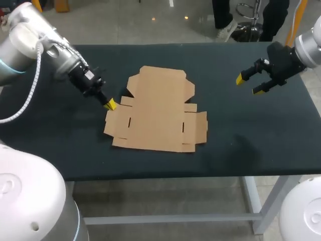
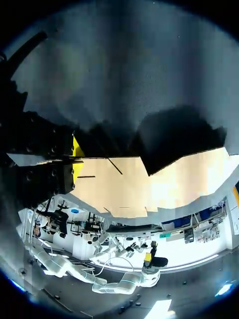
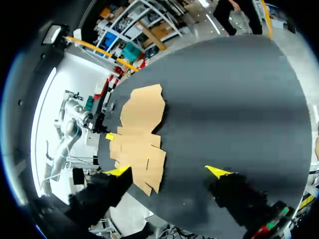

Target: Assemble the packaging by folding the flat box into shape, placing the metal phone stand inside, and closing the box properly

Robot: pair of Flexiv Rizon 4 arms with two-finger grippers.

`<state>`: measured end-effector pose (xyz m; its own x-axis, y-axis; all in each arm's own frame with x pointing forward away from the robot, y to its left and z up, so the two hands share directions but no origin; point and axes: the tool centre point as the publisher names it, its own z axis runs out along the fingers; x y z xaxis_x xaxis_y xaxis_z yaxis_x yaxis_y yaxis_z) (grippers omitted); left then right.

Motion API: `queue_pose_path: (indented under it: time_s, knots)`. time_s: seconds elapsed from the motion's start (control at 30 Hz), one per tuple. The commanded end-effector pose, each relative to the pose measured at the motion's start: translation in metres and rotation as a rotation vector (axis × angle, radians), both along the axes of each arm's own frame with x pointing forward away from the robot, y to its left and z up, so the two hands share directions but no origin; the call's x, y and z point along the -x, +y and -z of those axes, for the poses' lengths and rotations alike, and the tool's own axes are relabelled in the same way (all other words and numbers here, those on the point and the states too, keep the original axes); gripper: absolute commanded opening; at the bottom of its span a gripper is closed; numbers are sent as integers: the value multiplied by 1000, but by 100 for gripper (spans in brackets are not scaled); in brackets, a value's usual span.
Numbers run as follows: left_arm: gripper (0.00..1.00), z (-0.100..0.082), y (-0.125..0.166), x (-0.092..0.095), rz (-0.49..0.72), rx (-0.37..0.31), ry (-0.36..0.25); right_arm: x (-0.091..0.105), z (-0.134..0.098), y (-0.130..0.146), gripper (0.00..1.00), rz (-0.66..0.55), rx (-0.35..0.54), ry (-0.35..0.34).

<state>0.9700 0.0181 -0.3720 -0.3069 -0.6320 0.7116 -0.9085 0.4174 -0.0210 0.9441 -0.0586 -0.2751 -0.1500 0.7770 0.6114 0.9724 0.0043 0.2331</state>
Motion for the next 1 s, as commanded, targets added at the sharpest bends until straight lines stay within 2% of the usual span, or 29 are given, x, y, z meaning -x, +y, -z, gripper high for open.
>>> queue_pose_path:
  time_s: [0.03,0.2,0.57,0.73,1.0]
  knots:
    - [0,-2,-2,7,-212,48,-201,0,-1,-1,100,-4,-2,3]
    - [0,-3,-3,8,-205,45,-181,0,-1,-1,100,-4,-2,3]
    - [0,-6,-2,18,-158,28,-79,0,-1,-1,100,-4,-2,3]
    - [0,-1,-3,15,-91,15,-36,0,-1,-1,100,-4,-2,3]
    - [0,3,-1,8,-22,42,-18,0,-1,-1,100,-4,-2,3]
